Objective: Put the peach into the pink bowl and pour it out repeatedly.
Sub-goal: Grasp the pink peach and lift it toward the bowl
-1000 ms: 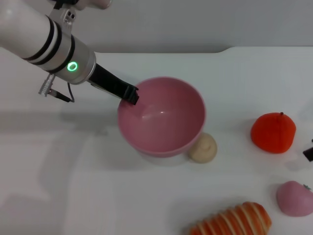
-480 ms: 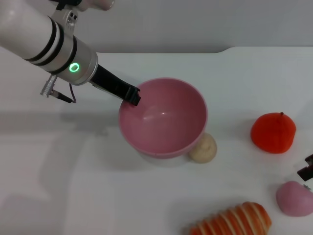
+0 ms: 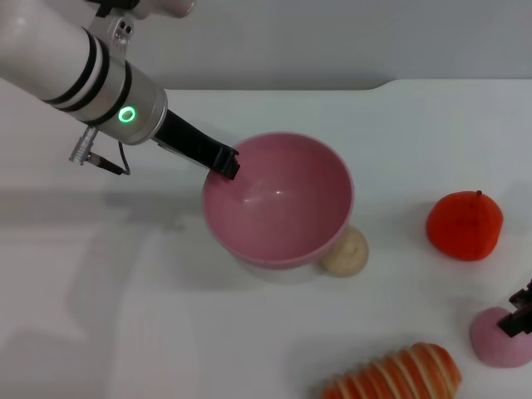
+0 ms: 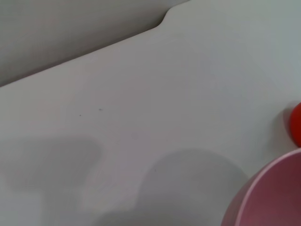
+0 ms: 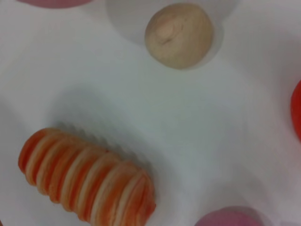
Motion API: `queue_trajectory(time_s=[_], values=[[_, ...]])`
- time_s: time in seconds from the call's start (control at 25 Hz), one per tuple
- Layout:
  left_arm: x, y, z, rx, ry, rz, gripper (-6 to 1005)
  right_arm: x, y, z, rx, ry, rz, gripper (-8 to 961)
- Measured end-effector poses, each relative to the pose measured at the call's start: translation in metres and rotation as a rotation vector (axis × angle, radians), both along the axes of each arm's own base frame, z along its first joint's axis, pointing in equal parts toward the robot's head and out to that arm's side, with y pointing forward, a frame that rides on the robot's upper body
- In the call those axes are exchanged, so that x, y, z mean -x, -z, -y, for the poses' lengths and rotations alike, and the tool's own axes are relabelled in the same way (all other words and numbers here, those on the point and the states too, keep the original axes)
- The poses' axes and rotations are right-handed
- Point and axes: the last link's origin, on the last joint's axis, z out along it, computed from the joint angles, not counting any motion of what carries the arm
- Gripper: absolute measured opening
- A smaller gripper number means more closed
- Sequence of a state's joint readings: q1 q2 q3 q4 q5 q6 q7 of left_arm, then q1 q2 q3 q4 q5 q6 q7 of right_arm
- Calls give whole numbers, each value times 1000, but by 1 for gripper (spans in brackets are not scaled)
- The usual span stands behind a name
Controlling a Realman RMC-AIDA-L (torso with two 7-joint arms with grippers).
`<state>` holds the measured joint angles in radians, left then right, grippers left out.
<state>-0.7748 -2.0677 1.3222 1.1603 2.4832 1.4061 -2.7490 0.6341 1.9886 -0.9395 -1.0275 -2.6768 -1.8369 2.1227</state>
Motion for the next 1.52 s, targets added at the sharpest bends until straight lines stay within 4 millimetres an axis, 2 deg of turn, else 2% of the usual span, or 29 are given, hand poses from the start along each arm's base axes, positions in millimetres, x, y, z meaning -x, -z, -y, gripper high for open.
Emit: queue_trajectory(time_s=[0.96, 1.4, 1.52], values=[[1, 3, 3, 18, 5, -1, 42, -6, 19, 1, 17, -3, 39, 483], [4, 2, 3, 16, 2, -4, 42, -5, 20, -2, 13, -28, 50, 74], [4, 2, 3, 15, 2, -4, 42, -4, 19, -3, 1, -33, 43, 64]])
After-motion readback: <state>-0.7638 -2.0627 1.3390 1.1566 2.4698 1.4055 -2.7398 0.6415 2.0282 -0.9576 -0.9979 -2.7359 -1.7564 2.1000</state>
